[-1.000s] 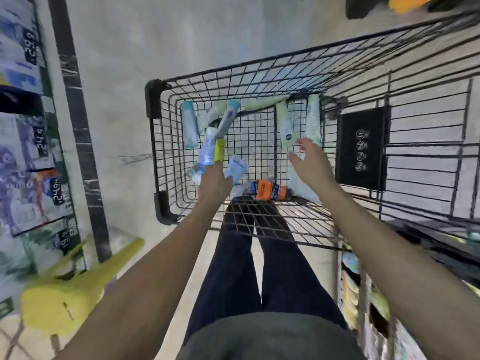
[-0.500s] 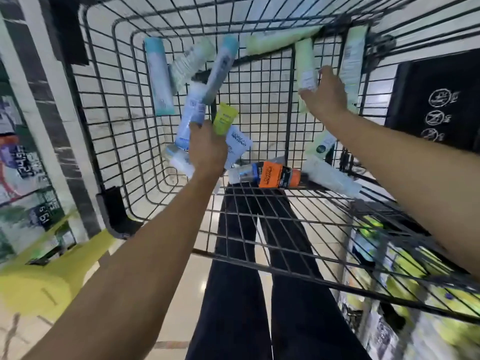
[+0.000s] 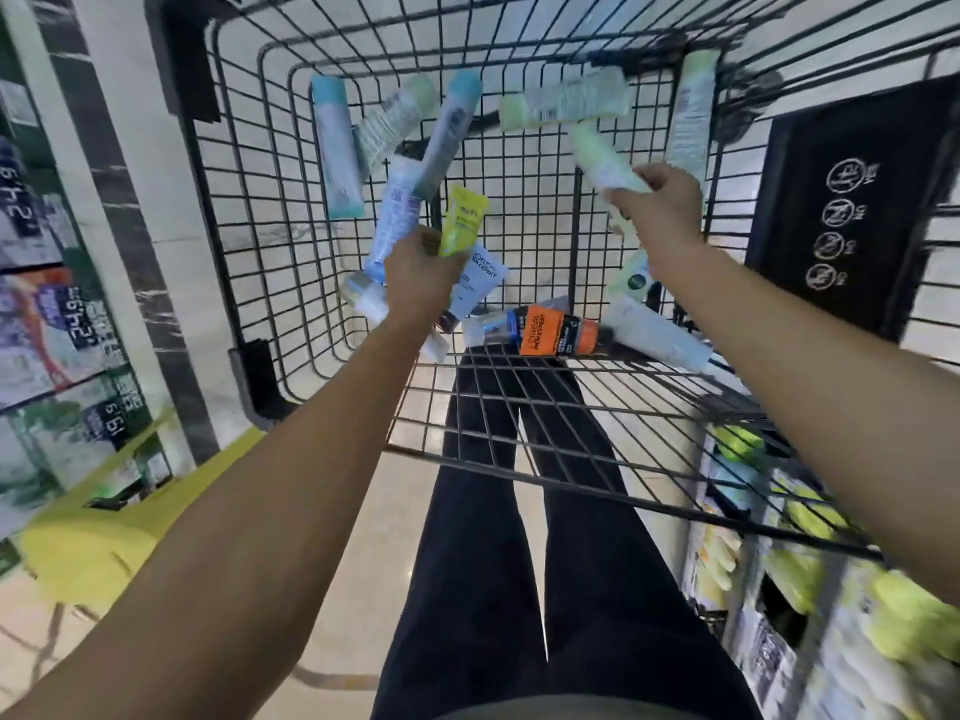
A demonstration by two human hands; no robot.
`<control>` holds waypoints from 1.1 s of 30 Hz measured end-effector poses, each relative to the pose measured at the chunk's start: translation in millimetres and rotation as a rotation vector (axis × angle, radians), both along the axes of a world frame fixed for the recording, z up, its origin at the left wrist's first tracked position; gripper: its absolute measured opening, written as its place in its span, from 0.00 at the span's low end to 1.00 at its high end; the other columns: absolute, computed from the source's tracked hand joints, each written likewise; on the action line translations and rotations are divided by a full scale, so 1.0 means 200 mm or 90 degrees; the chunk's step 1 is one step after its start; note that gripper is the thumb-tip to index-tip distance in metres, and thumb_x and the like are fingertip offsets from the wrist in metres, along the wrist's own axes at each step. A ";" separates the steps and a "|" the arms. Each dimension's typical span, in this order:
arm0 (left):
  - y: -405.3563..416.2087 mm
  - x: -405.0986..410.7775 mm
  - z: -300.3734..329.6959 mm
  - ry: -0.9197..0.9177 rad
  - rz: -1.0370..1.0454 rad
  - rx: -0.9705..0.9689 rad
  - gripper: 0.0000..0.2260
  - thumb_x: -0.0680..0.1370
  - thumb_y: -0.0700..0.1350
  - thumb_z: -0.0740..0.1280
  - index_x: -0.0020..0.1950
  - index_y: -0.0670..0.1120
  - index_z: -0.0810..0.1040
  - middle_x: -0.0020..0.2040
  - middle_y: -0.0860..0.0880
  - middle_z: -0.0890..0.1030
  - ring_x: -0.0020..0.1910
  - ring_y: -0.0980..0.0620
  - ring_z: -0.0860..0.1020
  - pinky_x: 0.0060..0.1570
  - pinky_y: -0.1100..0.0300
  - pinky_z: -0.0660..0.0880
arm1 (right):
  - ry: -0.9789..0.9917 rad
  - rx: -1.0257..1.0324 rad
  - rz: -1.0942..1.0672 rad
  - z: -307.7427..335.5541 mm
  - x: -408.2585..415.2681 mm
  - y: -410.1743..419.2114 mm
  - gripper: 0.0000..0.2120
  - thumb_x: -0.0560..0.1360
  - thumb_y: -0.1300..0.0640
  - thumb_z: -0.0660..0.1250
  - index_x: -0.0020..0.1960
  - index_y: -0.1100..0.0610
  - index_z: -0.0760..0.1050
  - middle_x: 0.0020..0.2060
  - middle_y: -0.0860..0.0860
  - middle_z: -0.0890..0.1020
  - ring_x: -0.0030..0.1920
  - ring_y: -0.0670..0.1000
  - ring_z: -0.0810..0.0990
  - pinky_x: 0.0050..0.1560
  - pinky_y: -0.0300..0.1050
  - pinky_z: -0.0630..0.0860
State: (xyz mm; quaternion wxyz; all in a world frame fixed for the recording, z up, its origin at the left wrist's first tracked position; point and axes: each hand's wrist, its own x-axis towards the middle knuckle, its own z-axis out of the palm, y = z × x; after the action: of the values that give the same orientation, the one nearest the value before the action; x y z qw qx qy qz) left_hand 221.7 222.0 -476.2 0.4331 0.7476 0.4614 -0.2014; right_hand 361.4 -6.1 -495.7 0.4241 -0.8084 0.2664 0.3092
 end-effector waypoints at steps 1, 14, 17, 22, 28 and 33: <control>-0.01 0.01 0.06 -0.011 0.021 -0.024 0.10 0.74 0.44 0.76 0.52 0.44 0.79 0.39 0.53 0.81 0.35 0.59 0.81 0.33 0.64 0.74 | 0.005 0.027 -0.015 0.07 -0.03 -0.03 0.19 0.70 0.63 0.79 0.61 0.61 0.81 0.52 0.53 0.84 0.44 0.52 0.84 0.36 0.39 0.81; -0.15 0.02 1.25 -0.196 0.125 -0.190 0.15 0.75 0.44 0.77 0.58 0.43 0.80 0.50 0.45 0.85 0.40 0.51 0.84 0.35 0.56 0.82 | -0.007 0.360 -0.222 1.30 -0.31 -0.24 0.17 0.74 0.61 0.76 0.60 0.66 0.79 0.51 0.56 0.85 0.53 0.55 0.83 0.47 0.48 0.82; -0.18 -0.02 1.53 -0.256 0.097 -0.228 0.12 0.76 0.44 0.76 0.58 0.44 0.81 0.52 0.42 0.85 0.40 0.51 0.83 0.35 0.57 0.81 | 0.005 0.495 -0.250 1.58 -0.35 -0.26 0.09 0.76 0.63 0.73 0.55 0.62 0.78 0.51 0.58 0.82 0.56 0.59 0.81 0.58 0.61 0.82; -0.23 -0.09 1.83 -0.324 0.053 -0.281 0.09 0.77 0.43 0.75 0.57 0.47 0.82 0.52 0.44 0.85 0.43 0.50 0.84 0.38 0.56 0.80 | -0.053 0.544 -0.255 1.90 -0.46 -0.23 0.18 0.72 0.58 0.72 0.61 0.60 0.76 0.61 0.61 0.79 0.64 0.64 0.78 0.67 0.67 0.75; -0.30 -0.16 2.04 -0.364 -0.053 -0.356 0.12 0.76 0.44 0.75 0.59 0.47 0.82 0.50 0.44 0.86 0.44 0.43 0.85 0.37 0.53 0.79 | -0.145 0.537 -0.285 2.13 -0.73 -0.20 0.15 0.73 0.52 0.76 0.58 0.52 0.82 0.62 0.60 0.81 0.65 0.68 0.78 0.63 0.76 0.73; -0.37 -0.27 2.15 -0.379 -0.169 -0.416 0.14 0.77 0.45 0.74 0.62 0.46 0.81 0.52 0.43 0.86 0.46 0.43 0.85 0.42 0.46 0.81 | -0.241 0.488 -0.401 2.31 -1.05 -0.20 0.13 0.81 0.52 0.69 0.63 0.56 0.78 0.43 0.54 0.84 0.44 0.56 0.83 0.46 0.55 0.83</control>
State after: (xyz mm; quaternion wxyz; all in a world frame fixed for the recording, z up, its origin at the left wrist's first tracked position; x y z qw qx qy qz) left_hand 167.5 148.4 -46.8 0.7300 0.6500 0.1296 -0.1668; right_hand 151.8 -45.1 -33.0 0.8023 -0.5176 0.2832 0.0909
